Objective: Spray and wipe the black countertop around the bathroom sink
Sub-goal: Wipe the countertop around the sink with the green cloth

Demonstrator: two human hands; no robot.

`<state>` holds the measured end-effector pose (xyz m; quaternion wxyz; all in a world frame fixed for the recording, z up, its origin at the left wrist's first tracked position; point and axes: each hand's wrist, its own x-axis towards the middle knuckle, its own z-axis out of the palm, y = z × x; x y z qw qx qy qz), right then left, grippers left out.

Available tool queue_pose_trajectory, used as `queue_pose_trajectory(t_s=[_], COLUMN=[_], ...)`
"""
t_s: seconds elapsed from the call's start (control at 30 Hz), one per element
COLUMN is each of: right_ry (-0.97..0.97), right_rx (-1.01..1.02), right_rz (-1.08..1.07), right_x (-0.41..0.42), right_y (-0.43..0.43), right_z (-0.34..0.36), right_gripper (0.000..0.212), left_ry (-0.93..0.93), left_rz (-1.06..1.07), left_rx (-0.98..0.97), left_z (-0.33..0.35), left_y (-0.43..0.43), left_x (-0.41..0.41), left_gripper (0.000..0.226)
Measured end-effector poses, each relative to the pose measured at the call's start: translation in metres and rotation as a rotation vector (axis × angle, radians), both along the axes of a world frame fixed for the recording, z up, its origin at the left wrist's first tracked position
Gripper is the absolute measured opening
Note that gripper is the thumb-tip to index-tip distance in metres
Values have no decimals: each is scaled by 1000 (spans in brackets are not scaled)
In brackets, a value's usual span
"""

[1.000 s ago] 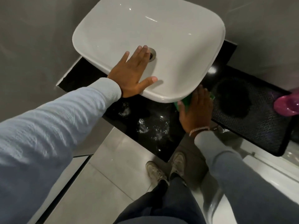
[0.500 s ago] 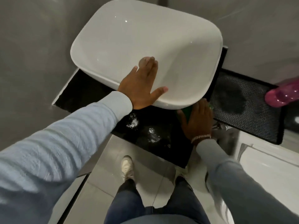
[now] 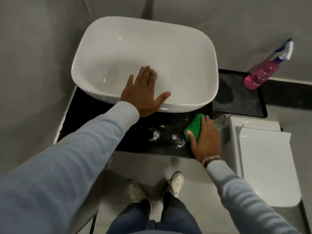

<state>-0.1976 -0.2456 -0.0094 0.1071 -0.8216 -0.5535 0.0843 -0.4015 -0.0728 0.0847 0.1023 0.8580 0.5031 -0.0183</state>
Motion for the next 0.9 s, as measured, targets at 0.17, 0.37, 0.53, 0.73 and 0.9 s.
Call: queue_pose_trajectory(t_s=[0.17, 0.37, 0.53, 0.73, 0.9], right_ry=[15, -29, -53, -39, -46], right_rx=[0, 79, 74, 98, 126], right_rz=[-154, -19, -95, -290, -47], right_x=[-20, -63, -56, -30, -93], right_y=[66, -4, 19, 126, 119], right_z=[-3, 6, 10, 44, 40], right_gripper=[75, 72, 73, 78, 75], left_ry=[-8, -89, -94, -126, -84], left_rz=[-2, 152, 148, 68, 293], left_rx=[-5, 54, 123, 160, 212], left_z=[-2, -7, 6, 34, 37], left_y=[3, 16, 32, 48, 64], left_x=[-7, -60, -60, -40, -114], left_gripper=[98, 103, 102, 104, 112])
